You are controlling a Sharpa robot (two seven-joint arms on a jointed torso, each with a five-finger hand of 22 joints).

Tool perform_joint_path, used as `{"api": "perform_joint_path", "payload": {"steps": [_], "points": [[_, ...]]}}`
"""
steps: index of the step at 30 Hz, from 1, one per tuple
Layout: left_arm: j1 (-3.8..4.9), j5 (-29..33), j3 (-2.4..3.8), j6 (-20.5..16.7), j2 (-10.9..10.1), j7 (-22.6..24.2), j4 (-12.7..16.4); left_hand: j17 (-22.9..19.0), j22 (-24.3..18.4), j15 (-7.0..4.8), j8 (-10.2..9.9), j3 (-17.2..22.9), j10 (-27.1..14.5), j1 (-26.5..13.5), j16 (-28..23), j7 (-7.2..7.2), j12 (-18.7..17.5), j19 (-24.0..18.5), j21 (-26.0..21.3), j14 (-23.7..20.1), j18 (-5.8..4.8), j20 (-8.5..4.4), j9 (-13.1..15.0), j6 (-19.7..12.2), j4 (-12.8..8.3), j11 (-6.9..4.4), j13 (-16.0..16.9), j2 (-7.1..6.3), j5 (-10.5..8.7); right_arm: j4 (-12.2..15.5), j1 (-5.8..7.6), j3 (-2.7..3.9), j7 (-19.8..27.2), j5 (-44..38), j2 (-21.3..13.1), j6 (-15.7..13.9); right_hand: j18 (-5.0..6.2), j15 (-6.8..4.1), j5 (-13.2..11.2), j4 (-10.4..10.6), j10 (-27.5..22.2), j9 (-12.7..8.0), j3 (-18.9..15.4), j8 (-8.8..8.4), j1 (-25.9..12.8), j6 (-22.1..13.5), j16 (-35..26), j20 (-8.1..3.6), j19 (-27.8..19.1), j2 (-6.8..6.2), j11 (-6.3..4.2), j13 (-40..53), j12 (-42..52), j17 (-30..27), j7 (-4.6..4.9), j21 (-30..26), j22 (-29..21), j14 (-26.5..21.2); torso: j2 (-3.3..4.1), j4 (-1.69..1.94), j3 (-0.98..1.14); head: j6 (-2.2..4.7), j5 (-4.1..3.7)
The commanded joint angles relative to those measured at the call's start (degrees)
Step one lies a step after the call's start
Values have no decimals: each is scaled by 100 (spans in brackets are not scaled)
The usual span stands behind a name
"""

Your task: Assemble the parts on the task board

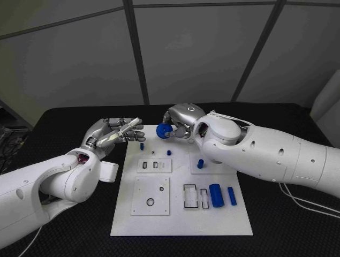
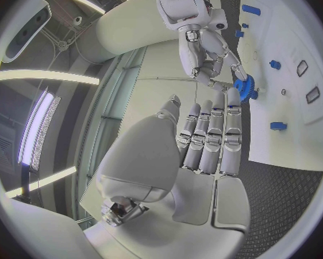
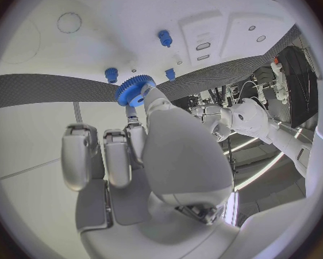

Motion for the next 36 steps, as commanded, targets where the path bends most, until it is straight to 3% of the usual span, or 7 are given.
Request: {"api": "perform_joint_path", "payload": {"steps": [1,6,10,15,22,28,36], "points": [[7,-31,4,60,11,20,10,6,-8,-24,-19,12,23,45,-21,29,-37,-18,-39,-8,-60,-16,-5,30,-33,3,-6,17,-23,-94,9,-5,-4,-132,74,37,-51,-37,-27,-4,19,21,38,22,-45,167,26,-33,116,-34,-6,51,-2,1027,-126,30,498,497,6,-9,2,-16,17],[7,-31,4,67,21,16,17,6,-8,-24,-19,12,23,45,-21,29,-37,-18,-39,-8,-60,-16,-5,30,-33,3,-6,17,-23,-174,3,-29,16,-136,158,144,-52,-36,-36,0,24,20,43,11,-59,170,25,-33,118,-38,-4,58,2,1025,-125,33,502,497,1,-13,4,-34,29],[7,-31,4,67,25,16,19,6,-8,-24,-19,12,23,45,-21,29,-37,-18,-39,-8,-60,-16,-5,30,-33,3,-6,17,-23,-208,0,-106,27,-128,200,257,-52,-35,-43,2,27,18,47,-4,-75,172,26,-33,117,-48,-2,62,4,1027,-123,32,500,497,-3,-13,7,-46,34],[7,-31,4,67,23,17,22,6,-8,-24,-19,12,23,45,-21,29,-37,-18,-39,-8,-60,-16,-5,30,-33,3,-6,17,-23,-251,-2,-148,10,-125,223,390,-52,-35,-43,2,27,18,47,-4,-75,172,26,-33,117,-48,-2,62,4,1027,-123,32,500,497,-6,-14,8,-65,46],[7,-31,4,66,22,20,17,12,-10,-20,-27,18,20,50,-26,33,-47,-17,-41,-8,-62,-15,-5,29,-38,7,-7,21,-21,-281,-2,-164,-18,-123,219,495,-53,-33,-55,8,27,17,54,-24,-103,181,24,-32,118,-59,0,64,3,1022,-121,34,505,496,-4,-18,10,-70,49],[7,-31,4,69,25,19,11,12,-10,-20,-27,18,20,50,-26,33,-47,-17,-41,-8,-62,-15,-5,29,-38,7,-7,21,-21,-318,-3,-168,-89,-123,233,405,-53,-31,-60,13,22,12,65,-51,-123,171,22,-31,117,-61,4,58,-5,1018,-115,33,504,495,-5,-11,9,-64,39],[7,-31,4,72,21,16,2,12,-10,-20,-27,18,20,50,-26,33,-47,-17,-41,-8,-62,-15,-5,29,-38,7,-7,21,-21,-359,-3,-169,-88,-122,245,380,-52,-1,-193,32,-29,-15,77,-201,-243,90,17,-9,111,-133,41,0,-71,1006,-73,30,499,492,-4,-13,6,-72,45]]}}
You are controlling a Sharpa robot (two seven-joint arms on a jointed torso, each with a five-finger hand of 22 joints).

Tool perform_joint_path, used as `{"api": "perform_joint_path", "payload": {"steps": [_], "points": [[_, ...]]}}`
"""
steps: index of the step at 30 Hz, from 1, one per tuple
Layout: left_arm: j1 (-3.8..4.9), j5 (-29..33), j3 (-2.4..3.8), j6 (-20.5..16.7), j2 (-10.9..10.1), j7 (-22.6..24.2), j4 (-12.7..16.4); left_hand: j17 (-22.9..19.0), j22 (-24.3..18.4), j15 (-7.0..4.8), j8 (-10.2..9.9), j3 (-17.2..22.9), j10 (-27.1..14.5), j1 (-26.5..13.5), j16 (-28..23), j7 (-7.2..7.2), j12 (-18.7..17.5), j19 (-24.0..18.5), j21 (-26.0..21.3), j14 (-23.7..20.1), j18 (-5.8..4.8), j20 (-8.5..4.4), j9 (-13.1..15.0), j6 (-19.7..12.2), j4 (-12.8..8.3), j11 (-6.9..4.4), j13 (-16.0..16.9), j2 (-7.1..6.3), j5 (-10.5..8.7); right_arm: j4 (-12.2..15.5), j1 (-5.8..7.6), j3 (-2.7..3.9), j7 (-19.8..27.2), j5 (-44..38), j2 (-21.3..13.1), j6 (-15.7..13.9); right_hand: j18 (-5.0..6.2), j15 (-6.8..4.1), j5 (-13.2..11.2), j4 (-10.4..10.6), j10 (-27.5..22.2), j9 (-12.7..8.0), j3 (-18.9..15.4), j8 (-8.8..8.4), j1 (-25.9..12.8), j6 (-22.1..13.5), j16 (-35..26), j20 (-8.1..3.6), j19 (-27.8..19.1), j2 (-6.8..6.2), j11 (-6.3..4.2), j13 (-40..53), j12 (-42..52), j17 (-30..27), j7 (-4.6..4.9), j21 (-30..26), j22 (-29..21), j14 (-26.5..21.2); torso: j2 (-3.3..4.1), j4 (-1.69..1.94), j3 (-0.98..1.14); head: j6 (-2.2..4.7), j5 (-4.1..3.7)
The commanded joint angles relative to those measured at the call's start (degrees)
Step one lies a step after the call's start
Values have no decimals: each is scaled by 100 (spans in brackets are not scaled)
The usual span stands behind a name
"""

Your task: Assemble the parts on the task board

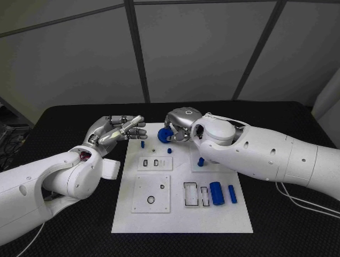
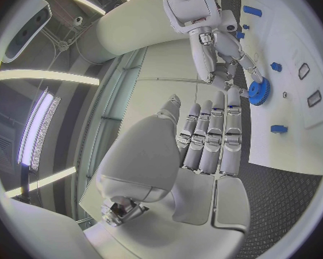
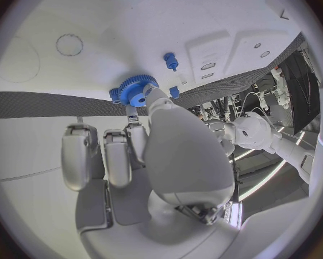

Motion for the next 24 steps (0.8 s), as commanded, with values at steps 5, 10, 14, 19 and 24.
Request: {"api": "perform_joint_path", "payload": {"steps": [5,10,14,19,24], "points": [[6,-30,4,73,4,15,2,6,-6,-20,-27,2,20,50,-26,13,-19,-17,-18,-8,-62,-15,-5,9,-23,7,-8,21,-21,-36,10,1,18,35,23,42,-51,49,-411,123,-114,-99,-90,-381,-382,-420,19,37,104,-116,95,-101,-142,1015,42,26,494,493,1,0,-2,-7,-1],[6,-30,4,76,7,12,-1,6,-6,-20,-27,2,20,50,-26,13,-19,-17,-18,-8,-62,-15,-5,9,-23,7,-8,21,-21,-51,10,0,66,142,28,95,-50,61,-553,447,-106,-85,-221,-542,-831,-532,21,58,101,-228,105,-84,-133,1022,44,25,496,494,0,3,-4,-8,-6],[6,-30,4,77,7,9,-1,9,-7,-18,-31,1,20,44,-30,16,-24,-17,-20,-9,-63,-14,-5,8,-21,10,-9,19,-22,-47,10,0,78,202,18,126,-51,64,-485,463,-95,-69,-220,-567,-954,-495,24,63,104,-181,108,-63,-119,1032,45,28,503,497,1,2,-2,-9,-1],[6,-30,4,81,7,6,-2,9,-7,-18,-31,1,20,44,-30,16,-24,-17,-20,-9,-63,-14,-5,8,-21,10,-9,19,-22,16,9,0,92,239,-49,-50,-53,61,-348,448,-75,-48,-193,-570,-995,-420,24,62,109,-114,102,-27,-94,1032,40,32,513,497,-2,-4,3,0,-4],[6,-30,4,88,7,9,-7,9,-7,-18,-31,1,20,44,-30,16,-24,-17,-20,-9,-63,-14,-5,8,-21,10,-9,19,-22,267,3,3,244,411,-355,-691,-59,53,-98,407,-10,-24,-145,-568,-934,-318,28,55,127,-66,94,70,-15,1043,34,49,547,499,-10,-9,7,19,-15]]}}
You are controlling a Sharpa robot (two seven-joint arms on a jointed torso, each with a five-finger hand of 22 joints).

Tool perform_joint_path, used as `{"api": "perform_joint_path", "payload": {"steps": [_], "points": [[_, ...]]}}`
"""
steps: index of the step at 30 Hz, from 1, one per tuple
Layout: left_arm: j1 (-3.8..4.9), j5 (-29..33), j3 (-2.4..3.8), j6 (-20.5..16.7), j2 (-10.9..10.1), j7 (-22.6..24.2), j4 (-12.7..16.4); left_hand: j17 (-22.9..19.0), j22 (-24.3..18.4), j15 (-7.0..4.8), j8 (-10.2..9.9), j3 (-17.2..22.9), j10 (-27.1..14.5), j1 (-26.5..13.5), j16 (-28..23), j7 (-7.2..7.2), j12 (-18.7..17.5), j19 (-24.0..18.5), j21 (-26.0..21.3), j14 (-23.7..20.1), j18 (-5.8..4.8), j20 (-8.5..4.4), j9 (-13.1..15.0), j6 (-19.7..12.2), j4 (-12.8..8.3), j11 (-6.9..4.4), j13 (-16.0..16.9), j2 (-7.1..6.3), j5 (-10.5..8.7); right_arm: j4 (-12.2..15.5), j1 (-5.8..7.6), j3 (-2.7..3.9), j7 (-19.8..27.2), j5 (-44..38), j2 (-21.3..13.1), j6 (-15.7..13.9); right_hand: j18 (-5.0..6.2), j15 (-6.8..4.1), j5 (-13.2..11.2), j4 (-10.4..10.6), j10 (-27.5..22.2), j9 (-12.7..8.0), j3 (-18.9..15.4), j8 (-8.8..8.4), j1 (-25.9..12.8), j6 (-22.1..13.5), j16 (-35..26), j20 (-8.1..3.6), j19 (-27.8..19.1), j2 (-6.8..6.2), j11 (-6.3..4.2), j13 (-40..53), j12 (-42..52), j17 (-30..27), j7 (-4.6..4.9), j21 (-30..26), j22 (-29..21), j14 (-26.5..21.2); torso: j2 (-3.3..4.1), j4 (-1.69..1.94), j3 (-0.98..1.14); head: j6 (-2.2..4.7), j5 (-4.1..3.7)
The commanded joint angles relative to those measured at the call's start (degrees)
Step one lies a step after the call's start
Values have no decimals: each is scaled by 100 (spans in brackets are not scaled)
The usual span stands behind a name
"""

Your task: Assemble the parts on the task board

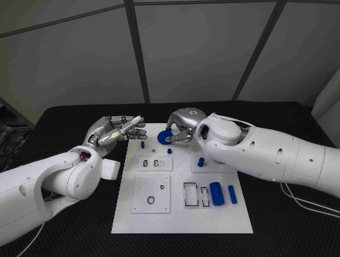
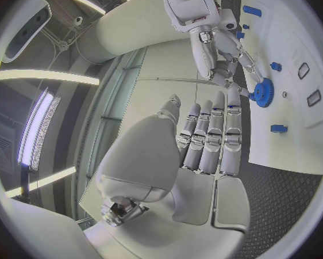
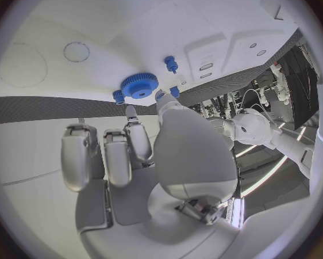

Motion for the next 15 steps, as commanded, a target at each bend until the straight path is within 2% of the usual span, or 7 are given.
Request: {"api": "perform_joint_path", "payload": {"steps": [1,4,6,9,12,15], "points": [[6,-30,4,81,2,16,0,10,-8,-18,-32,1,20,44,-30,16,-24,-17,-20,-9,-63,-14,-5,9,-21,10,-9,19,-22,198,6,5,223,267,-239,-760,-60,32,118,-23,37,15,49,-26,45,83,26,33,107,37,-18,71,13,1040,2,22,549,520,-9,-14,8,16,-10],[5,-30,4,82,-7,20,-9,10,-8,-18,-32,1,20,44,-30,16,-24,-17,-20,-9,-63,-14,-5,9,-21,10,-9,19,-22,416,4,6,421,536,-573,-1036,-57,35,157,-60,19,22,75,-32,121,117,17,34,98,36,-13,54,-9,1017,9,15,534,514,-14,-33,12,50,-13],[5,-30,4,83,-22,21,-15,11,-8,-17,-36,1,19,41,-32,19,-28,-18,-21,-10,-63,-13,-5,7,-20,12,-9,18,-23,597,4,5,683,970,-931,-1098,-50,36,65,-95,9,26,90,-43,194,141,0,36,81,25,-12,48,-22,976,10,-1,504,505,-24,-55,14,68,-26],[5,-30,4,78,-50,24,-16,12,-8,-17,-36,1,19,41,-32,19,-28,-18,-21,-10,-63,-13,-5,7,-20,12,-9,18,-23,762,7,3,1121,1748,-1399,-998,-29,34,-142,-127,-31,25,75,-73,277,145,-18,37,24,-36,-17,10,-66,942,1,-50,406,495,-36,-90,18,78,-69],[5,-30,3,68,-59,28,-17,12,-9,-17,-36,1,19,41,-33,18,-28,-18,-21,-10,-63,-13,-5,7,-21,12,-9,18,-23,838,9,1,1520,2296,-1764,-901,-11,27,-153,-185,-68,27,33,-89,376,157,-29,33,-26,-114,-28,-25,-107,922,-15,-94,324,490,-40,-123,26,100,-105],[5,-30,3,71,-46,29,-17,12,-9,-17,-36,1,19,41,-33,18,-28,-18,-21,-10,-63,-13,-5,7,-21,12,-9,18,-23,851,9,0,1872,2703,-2081,-842,-4,9,-126,-276,-82,20,-9,-132,534,127,-36,20,-50,-149,-50,-34,-124,911,-38,-116,288,487,-38,-124,31,130,-158]]}}
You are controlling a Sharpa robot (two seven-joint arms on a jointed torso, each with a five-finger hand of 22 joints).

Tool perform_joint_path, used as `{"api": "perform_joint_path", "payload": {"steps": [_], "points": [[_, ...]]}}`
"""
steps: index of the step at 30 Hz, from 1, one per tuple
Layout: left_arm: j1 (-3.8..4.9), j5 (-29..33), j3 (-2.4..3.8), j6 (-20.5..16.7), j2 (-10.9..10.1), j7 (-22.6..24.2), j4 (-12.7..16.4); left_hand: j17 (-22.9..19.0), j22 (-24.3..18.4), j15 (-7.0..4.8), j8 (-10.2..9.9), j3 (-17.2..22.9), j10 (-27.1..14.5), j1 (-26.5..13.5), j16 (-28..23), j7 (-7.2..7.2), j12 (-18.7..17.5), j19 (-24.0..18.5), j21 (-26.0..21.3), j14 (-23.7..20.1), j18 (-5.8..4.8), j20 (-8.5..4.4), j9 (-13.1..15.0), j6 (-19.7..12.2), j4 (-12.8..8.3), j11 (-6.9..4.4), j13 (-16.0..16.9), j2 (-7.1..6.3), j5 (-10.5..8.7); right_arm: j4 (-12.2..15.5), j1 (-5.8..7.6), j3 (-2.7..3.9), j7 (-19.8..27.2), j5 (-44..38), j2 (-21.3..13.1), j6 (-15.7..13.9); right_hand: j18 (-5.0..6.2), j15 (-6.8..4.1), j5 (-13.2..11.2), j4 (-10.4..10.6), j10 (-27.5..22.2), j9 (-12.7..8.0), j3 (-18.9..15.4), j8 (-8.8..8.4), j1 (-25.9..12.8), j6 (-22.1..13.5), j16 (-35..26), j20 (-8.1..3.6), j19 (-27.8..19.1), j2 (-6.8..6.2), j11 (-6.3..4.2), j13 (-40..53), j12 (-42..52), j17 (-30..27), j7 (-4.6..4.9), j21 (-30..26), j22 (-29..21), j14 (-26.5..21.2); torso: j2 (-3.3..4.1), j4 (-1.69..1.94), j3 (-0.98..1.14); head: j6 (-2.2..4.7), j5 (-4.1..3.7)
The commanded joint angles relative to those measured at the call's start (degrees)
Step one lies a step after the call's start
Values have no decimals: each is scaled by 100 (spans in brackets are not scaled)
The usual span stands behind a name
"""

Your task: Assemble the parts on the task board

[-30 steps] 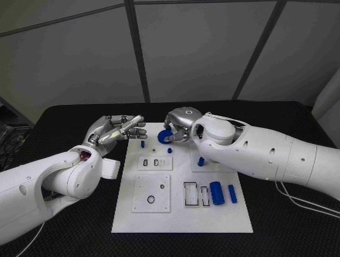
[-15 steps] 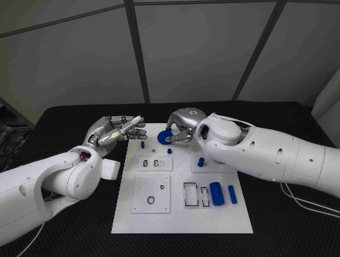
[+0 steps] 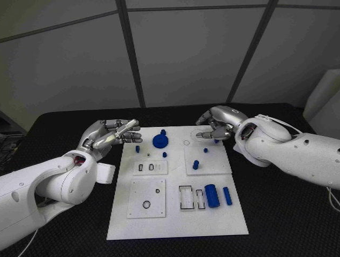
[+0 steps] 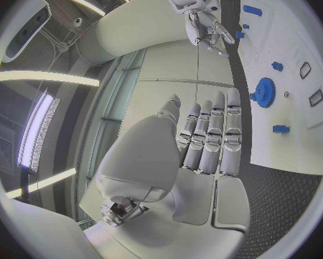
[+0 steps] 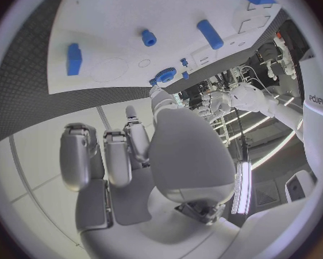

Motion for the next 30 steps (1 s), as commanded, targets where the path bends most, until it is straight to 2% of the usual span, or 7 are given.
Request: {"api": "perform_joint_path", "payload": {"steps": [1,7,11,14,21,25,30], "points": [[7,-29,3,64,16,31,7,6,-9,-17,-37,1,19,41,-33,19,-28,-18,-21,-10,-63,-13,-5,7,-21,12,-9,18,-23,21,11,-1,940,1179,-224,-51,-3,4,17,-85,-45,-13,-36,-85,145,-54,-38,-7,-32,-18,-14,-15,-40,911,-25,-29,284,486,-5,-26,11,32,-63],[4,-29,3,58,37,26,-17,6,-9,-16,-37,1,20,41,-33,18,-29,-18,-21,-10,-63,-13,-5,7,-22,12,-9,18,-23,-187,5,-4,1250,1543,-462,-12,-3,4,21,-140,-54,-26,-73,-131,258,-125,-38,-12,-33,-8,-6,-24,-57,918,-11,-34,281,488,5,-15,28,17,-75],[-1,-28,3,63,50,25,-31,6,-9,-16,-37,1,20,41,-33,18,-29,-18,-21,-10,-63,-13,-5,7,-22,12,-9,18,-23,-378,-1,-5,1330,1679,-490,21,-4,9,45,-169,-51,-27,-78,-133,316,-134,-35,-10,-32,11,0,-17,-55,928,-1,-33,284,490,2,-15,8,10,-91],[-8,-28,3,68,61,27,-40,6,-9,-16,-37,1,20,41,-33,18,-29,-18,-21,-10,-63,-13,-5,7,-22,12,-9,18,-23,-499,-12,-6,1371,1746,-514,87,-5,11,58,-180,-47,-26,-83,-132,336,-133,-32,-9,-29,17,3,-13,-52,935,2,-32,289,492,1,-15,4,3,-102],[-18,-28,3,75,71,30,-60,6,-9,-16,-37,1,20,41,-33,18,-29,-18,-21,-10,-63,-13,-5,7,-22,12,-9,18,-23,-605,-97,-7,1386,1800,-505,234,-9,17,90,-209,-13,-6,-100,-95,384,-53,-22,-3,-17,54,10,33,-13,961,10,-23,309,498,6,-34,6,-12,-121],[-21,-28,3,82,81,31,-62,6,-9,-16,-37,1,20,41,-33,18,-29,-18,-21,-10,-63,-13,-5,7,-22,12,-9,18,-23,-645,-191,-7,1374,1832,-466,307,-10,19,97,-219,0,1,-107,-82,397,-20,-20,-2,-14,68,12,50,2,966,12,-21,314,500,6,-18,-2,-19,-143],[-25,-28,3,88,83,32,-72,9,-10,-16,-39,4,23,43,-37,15,-31,-18,-23,-12,-63,-13,-4,10,-25,11,-9,19,-22,-715,-272,-7,1362,1848,-417,388,-11,20,102,-224,7,5,-111,-76,404,-2,-18,-1,-11,76,13,60,11,972,14,-19,318,501,2,-14,3,-51,-141]]}}
